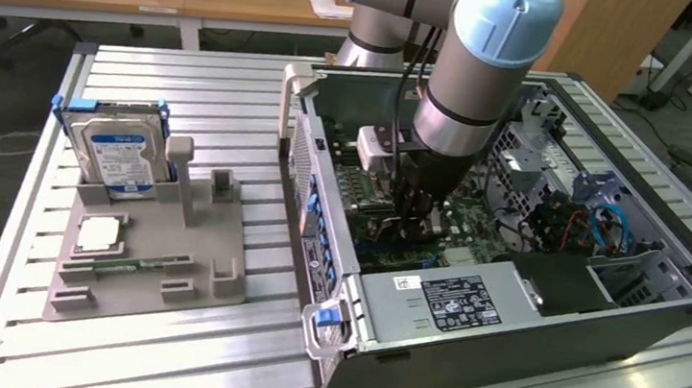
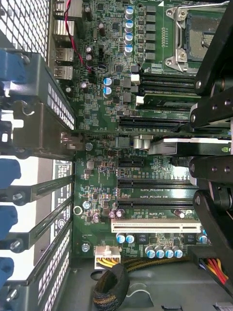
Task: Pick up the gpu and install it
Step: 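Insert the gpu into the slot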
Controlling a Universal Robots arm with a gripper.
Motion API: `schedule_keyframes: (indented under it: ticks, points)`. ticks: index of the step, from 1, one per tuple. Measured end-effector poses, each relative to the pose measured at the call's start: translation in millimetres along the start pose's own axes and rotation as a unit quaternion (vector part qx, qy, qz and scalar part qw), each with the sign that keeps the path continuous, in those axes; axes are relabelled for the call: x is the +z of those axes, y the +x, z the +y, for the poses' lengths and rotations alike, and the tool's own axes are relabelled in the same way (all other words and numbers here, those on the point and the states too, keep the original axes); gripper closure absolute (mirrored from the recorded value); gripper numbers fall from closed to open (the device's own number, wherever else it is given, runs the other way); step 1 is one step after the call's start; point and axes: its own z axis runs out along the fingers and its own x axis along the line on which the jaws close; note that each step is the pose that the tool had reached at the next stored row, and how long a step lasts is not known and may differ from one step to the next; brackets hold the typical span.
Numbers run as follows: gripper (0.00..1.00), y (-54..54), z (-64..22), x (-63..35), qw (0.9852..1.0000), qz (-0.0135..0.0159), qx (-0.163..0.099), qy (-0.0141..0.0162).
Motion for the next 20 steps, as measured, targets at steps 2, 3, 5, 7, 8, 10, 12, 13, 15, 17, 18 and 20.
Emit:
schedule_keyframes:
  ticks: [2,3,5,7,8,10,12,13,15,17,18,20]
  points:
    - [0.73,0.0,0.0,-0.1,1.0,0.0,0.0,0.0]
    - [0.73,-0.1,0.0,-0.9,1.0,-0.0003,0.0,0.0001]
    - [0.73,-0.2,0.0,-4.6,1.0,0.0,0.0,0.0001]
    - [0.73,-0.2,0.1,-5.2,1.0,-0.0001,0.0,0.0]
    - [0.73,-0.3,0.0,-5.3,1.0,-0.0001,0.0,0.0]
    - [0.73,-0.3,0.1,-5.3,1.0,-0.0001,0.0,0.0]
    - [0.73,-0.2,0.1,-5.3,1.0,0.0,0.0,0.0]
    - [0.73,-0.2,0.1,-5.3,1.0,0.0,0.0,0.0]
    - [0.73,-0.2,0.1,-5.3,1.0,0.0,0.0,0.0]
    - [0.73,-0.2,0.0,-5.3,1.0,0.0,0.0,0.0]
    - [0.73,-0.2,0.1,-5.3,1.0,0.0,0.0,0.0]
    - [0.73,-0.2,0.1,-5.3,1.0,0.0,0.001,0.0]
